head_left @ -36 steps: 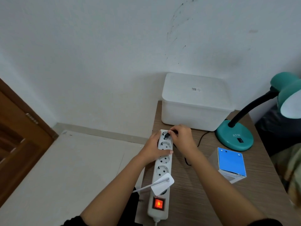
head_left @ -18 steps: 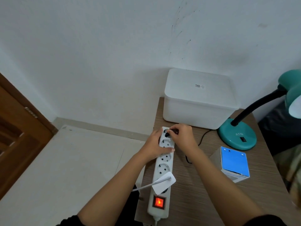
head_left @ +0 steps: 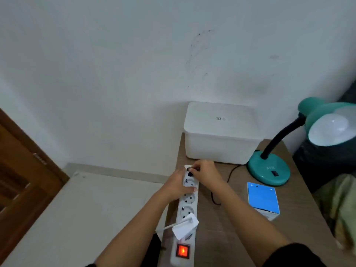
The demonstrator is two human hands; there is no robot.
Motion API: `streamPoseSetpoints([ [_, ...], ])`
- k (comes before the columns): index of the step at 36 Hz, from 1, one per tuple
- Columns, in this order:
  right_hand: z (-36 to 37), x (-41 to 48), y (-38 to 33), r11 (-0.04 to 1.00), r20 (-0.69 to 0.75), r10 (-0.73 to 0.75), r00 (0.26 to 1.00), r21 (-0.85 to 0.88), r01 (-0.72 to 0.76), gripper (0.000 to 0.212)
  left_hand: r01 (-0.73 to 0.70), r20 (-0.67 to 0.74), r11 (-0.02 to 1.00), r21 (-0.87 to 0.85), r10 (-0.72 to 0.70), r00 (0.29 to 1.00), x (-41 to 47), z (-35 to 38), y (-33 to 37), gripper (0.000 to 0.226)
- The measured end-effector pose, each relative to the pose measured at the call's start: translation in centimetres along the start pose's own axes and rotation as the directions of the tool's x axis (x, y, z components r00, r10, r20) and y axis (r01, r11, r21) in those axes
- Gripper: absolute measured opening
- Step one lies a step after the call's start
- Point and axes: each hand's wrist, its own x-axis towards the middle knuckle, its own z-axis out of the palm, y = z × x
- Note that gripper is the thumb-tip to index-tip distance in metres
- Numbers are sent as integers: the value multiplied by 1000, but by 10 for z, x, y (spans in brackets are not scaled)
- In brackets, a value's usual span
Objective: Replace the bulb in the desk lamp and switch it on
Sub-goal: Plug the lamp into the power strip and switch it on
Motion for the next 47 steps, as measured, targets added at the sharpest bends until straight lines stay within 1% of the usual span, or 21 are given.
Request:
streamPoseSetpoints([
  [2, -8, -8, -1, 999, -25, -23, 999, 29, 23, 22, 35, 22, 999, 22, -36, 999, -1, -7, 5, 36],
  [4, -19, -17, -3, 997, -77, -43, 996, 64, 48, 21, 44, 0, 999, 13, -44, 999, 0, -16, 11, 33],
  [7, -46, -30, -2, 992, -158, -67, 985, 98, 83, 20, 6, -60, 1000, -8, -7, 998, 0, -27, 33, 51],
  [10, -80, -44, 9, 987, -217, -59, 974, 133, 90, 19, -43, -114, 997, -60, 36, 993, 1, -28, 67, 57],
  [11, -92, -49, 15, 985, -238, -55, 970, 145, 92, 19, -81, -132, 994, -76, 71, 989, 2, -25, 81, 57],
  [14, -128, -64, 38, 985, -281, -25, 959, 155, 71, 20, -141, -168, 986, -89, 124, 978, 10, -8, 119, 56],
  [17, -163, -78, 74, 990, -320, 43, 947, 143, 4, 19, -214, -178, 972, -101, 194, 965, 21, 23, 161, 54],
  [19, -181, -85, 101, 987, -346, 91, 934, 157, -38, 18, -256, -142, 960, -113, 239, 961, 25, 47, 186, 54],
  [22, -199, -94, 140, 980, -351, 151, 924, 178, -92, 19, -276, -79, 950, -147, 267, 961, 33, 86, 213, 55],
  [23, -202, -96, 151, 977, -351, 164, 922, 185, -103, 20, -285, -78, 946, -158, 275, 958, 34, 99, 220, 56],
  [26, -208, -98, 182, 970, -345, 204, 916, 199, -141, 20, -277, -122, 945, -172, 259, 958, 40, 139, 230, 61],
  [29, -208, -92, 209, 954, -319, 263, 911, 229, -195, 25, -264, -153, 949, -174, 239, 959, 45, 175, 236, 61],
  [31, -206, -85, 223, 939, -290, 297, 910, 264, -222, 29, -228, -195, 954, -196, 190, 962, 50, 196, 235, 62],
  [34, -200, -70, 240, 913, -243, 344, 907, 311, -263, 36, -136, -276, 957, -255, 62, 959, 56, 222, 228, 64],
  [36, -196, -61, 247, 908, -203, 350, 914, 313, -278, 44, -83, -326, 959, -271, -11, 945, 60, 235, 221, 65],
  [42, -179, -36, 251, 912, -134, 304, 943, 326, -248, 63, 4, -435, 974, -226, -104, 894, 77, 254, 196, 74],
  [43, -175, -32, 251, 915, -139, 290, 947, 331, -231, 64, 17, -451, 978, -209, -112, 885, 79, 255, 192, 74],
  [45, -169, -27, 248, 924, -149, 261, 954, 326, -202, 58, 37, -471, 982, -186, -122, 874, 84, 257, 186, 74],
  [47, -163, -22, 247, 935, -177, 247, 953, 303, -186, 57, 42, -474, 987, -155, -112, 874, 87, 260, 184, 74],
])
